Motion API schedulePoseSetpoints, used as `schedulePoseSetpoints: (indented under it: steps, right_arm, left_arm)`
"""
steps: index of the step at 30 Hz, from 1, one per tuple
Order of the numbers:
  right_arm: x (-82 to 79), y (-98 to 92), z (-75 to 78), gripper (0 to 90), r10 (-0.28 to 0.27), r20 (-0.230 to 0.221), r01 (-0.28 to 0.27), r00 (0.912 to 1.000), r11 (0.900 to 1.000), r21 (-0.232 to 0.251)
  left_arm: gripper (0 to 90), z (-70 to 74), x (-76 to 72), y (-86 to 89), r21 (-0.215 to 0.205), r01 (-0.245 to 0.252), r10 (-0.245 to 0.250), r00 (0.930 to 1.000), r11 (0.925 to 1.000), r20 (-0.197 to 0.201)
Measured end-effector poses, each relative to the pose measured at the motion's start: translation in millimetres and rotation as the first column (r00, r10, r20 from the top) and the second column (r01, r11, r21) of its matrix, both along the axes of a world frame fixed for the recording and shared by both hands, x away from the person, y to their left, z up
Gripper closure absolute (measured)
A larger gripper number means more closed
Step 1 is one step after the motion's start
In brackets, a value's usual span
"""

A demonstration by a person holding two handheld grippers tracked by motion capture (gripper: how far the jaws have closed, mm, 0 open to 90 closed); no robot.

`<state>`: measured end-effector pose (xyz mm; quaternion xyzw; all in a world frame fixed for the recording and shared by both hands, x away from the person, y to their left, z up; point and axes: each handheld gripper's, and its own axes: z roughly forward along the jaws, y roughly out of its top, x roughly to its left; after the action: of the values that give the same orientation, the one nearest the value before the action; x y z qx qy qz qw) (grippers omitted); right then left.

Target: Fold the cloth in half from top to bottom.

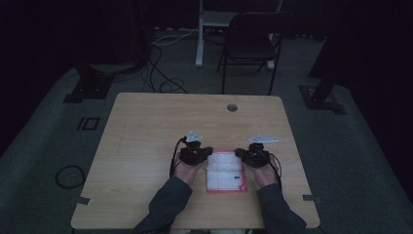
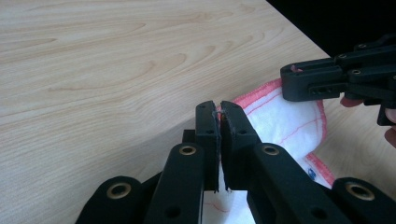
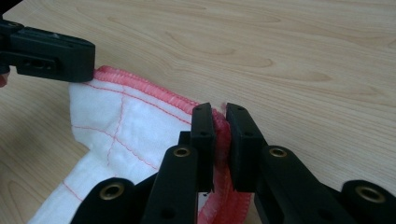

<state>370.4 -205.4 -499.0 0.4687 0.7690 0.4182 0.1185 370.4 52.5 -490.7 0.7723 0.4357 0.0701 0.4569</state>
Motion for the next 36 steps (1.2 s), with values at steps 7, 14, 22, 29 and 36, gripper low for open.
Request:
schedulePoseSetpoints:
  steps: [7, 14, 22, 29, 36]
  right_arm:
    - [-5.8, -6.4, 2.7, 82.8, 0.005, 0.009, -0.005, 0.9999, 1.0, 0.01]
    - [-13.9, -7.7, 2.0, 84.7, 0.029, 0.013, -0.029, 0.9995, 1.0, 0.007]
    - [-27.3, -8.5, 0.9, 84.3, 0.052, 0.021, -0.052, 0.9984, 0.998, 0.023]
    - [-36.5, -12.5, -4.2, 84.1, 0.069, 0.013, -0.07, 0.9975, 0.996, 0.047]
    - [-43.8, -15.6, -11.1, 83.9, 0.072, 0.003, -0.072, 0.9974, 0.996, 0.06]
  left_arm:
    - [86.9, 1.9, -10.2, -0.5, -0.017, 0.016, -0.016, 0.9998, 0.9997, 0.009]
    - [86.9, -0.7, -20.9, 1.3, -0.026, 0.025, -0.025, 0.9996, 0.9994, 0.009]
    - [86.3, -5.5, -36.2, 5.8, -0.03, 0.037, -0.037, 0.9993, 0.9989, 0.009]
    - [86.1, -11.2, -43.8, 7.6, -0.03, 0.046, -0.046, 0.9989, 0.9985, 0.0]
    - [85.9, -14.0, -49.8, 7.2, -0.033, 0.057, -0.057, 0.9984, 0.9979, -0.002]
